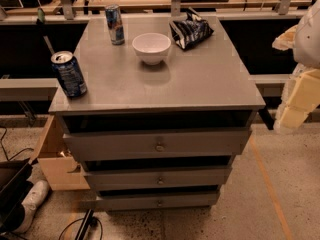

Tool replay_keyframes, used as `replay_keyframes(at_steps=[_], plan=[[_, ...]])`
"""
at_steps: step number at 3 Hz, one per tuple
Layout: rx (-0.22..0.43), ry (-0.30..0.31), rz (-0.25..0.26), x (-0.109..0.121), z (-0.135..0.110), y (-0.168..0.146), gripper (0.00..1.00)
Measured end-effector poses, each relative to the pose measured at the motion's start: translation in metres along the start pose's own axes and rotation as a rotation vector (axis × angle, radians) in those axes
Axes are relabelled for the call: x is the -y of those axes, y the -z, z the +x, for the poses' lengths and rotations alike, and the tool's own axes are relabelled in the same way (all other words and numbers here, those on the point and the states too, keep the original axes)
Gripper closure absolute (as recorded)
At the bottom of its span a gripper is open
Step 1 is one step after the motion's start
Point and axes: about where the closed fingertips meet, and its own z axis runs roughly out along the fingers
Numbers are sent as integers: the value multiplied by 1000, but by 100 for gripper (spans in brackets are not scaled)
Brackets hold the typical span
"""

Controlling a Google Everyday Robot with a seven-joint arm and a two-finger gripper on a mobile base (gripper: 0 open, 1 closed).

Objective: Move blue chip bag near pepsi can

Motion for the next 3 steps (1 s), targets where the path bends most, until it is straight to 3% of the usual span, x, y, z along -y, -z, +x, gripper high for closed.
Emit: replay_keyframes(at_steps=[1, 2, 3], plan=[[0, 0, 0, 0, 0, 0, 0], [-13, -89, 127, 51, 8, -1, 0], [-14, -147, 298, 105, 19, 4, 0]])
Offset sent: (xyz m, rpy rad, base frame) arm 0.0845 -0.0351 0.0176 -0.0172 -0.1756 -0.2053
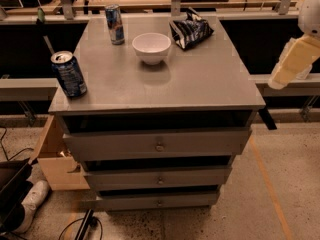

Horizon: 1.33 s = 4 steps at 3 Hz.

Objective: Move blue chip bag near pepsi can

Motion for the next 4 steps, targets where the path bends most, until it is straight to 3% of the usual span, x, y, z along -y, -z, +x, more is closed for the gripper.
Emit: replay_keyframes(at_steps=[1, 2, 3, 4], plan=[[75, -31, 161, 67, 0, -13, 0], [227, -39, 288, 128, -11, -23, 0], [267, -42, 333, 144, -19, -19, 0], [266, -42, 330, 143, -19, -20, 0]])
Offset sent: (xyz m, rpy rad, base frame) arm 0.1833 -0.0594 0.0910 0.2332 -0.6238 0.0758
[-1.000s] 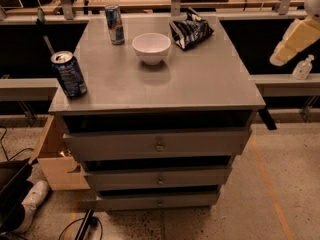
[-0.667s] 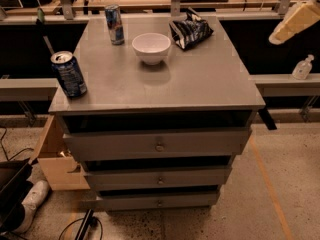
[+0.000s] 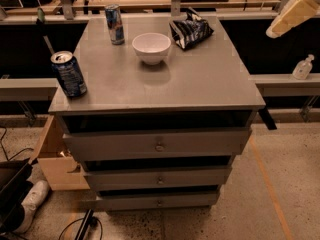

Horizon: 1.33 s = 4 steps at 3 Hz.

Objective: Move blue chip bag near pepsi can

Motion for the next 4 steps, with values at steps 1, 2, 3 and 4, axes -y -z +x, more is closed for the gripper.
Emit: replay_keyframes(at_steps=[1, 2, 3, 4], plan=[[51, -14, -3, 4, -11, -26, 0], [154, -34, -36, 7, -34, -79, 0], [262, -82, -88, 4, -55, -145, 0], [338, -128, -109, 4, -72, -190, 0]])
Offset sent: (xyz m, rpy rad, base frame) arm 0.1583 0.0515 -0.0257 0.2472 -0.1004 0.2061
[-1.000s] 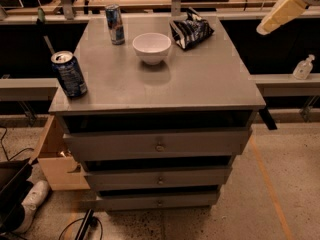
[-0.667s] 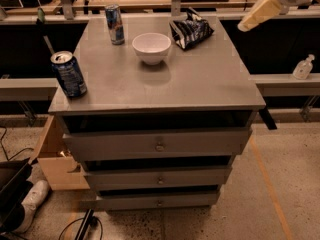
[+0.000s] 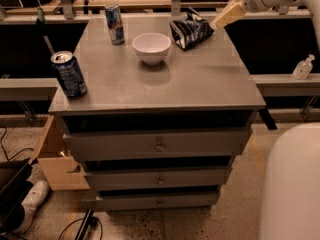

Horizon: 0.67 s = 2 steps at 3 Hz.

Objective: Move blue chip bag near pepsi can

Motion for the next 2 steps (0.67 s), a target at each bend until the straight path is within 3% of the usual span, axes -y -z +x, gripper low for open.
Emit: replay_keyframes(at_steps=[2], plan=[[69, -63, -13, -3, -1, -62, 0]])
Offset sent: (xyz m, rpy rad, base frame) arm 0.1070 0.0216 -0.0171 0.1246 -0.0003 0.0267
